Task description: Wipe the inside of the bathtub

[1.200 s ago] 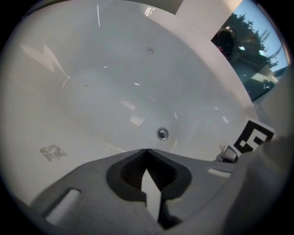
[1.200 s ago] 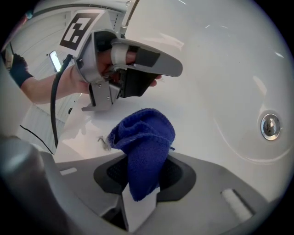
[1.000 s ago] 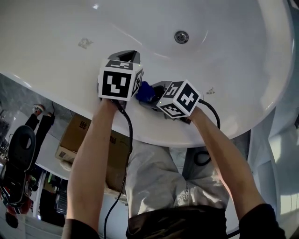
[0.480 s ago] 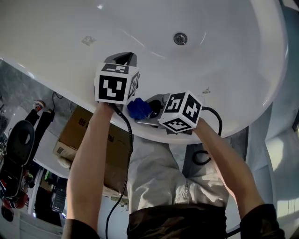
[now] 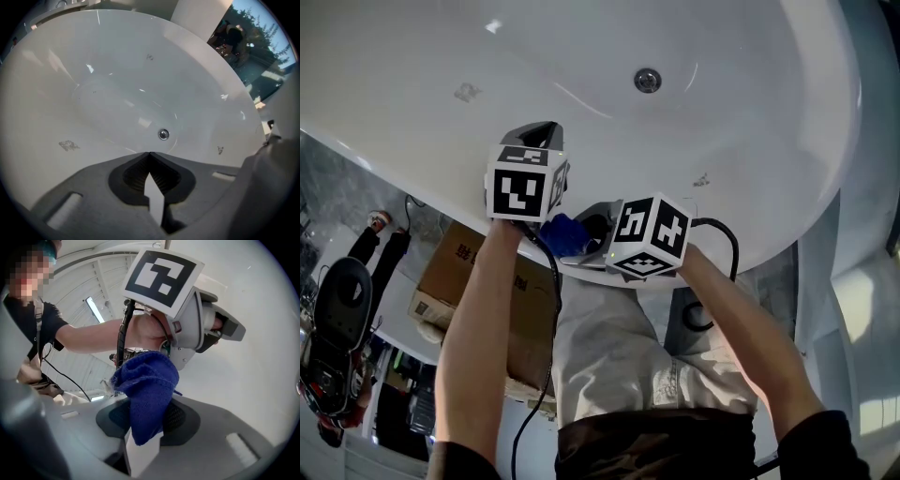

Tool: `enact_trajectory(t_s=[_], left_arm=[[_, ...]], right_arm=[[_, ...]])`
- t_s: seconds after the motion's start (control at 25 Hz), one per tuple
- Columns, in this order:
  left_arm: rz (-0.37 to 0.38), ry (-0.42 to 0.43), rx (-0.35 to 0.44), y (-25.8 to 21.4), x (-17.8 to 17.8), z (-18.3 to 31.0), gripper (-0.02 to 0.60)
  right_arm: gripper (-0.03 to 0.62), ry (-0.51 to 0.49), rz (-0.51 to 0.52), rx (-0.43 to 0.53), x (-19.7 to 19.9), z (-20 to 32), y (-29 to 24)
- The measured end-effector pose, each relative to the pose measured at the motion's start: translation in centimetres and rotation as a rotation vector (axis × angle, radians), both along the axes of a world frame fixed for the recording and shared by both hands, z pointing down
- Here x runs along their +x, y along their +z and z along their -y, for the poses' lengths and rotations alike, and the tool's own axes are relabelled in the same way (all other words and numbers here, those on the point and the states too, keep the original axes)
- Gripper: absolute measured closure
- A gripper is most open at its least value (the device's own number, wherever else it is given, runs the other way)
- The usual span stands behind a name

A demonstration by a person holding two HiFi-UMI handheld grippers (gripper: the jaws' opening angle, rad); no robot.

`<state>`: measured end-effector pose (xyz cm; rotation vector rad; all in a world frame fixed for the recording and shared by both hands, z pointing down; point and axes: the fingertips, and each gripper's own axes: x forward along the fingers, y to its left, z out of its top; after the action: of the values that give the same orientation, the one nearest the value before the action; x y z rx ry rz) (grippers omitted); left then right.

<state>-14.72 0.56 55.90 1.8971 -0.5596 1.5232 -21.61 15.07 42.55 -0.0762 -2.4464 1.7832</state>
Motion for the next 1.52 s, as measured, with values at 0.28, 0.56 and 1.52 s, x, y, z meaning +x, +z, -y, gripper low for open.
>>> enact_trajectory(t_s=[0.28,0.56,1.52], left_arm=[[0.008,-0.061,0.001,0.3,-0.4,0.2,0.580],[0.018,-0.101,-0.016,1.7,-0.2,0.1,0.580],[-0.080,-0.274,-0.146,11.8,2.6,-2.2,0.580]], right_arm=[[0.456,0.050,-0.065,0.013,2.6,1.5,1.4],[0.454,0.169,-0.244,-0.017,8.3,4.5,7.0],[0.454,-0.051,-0.833,-0.059,14.4,5.7,33.6]])
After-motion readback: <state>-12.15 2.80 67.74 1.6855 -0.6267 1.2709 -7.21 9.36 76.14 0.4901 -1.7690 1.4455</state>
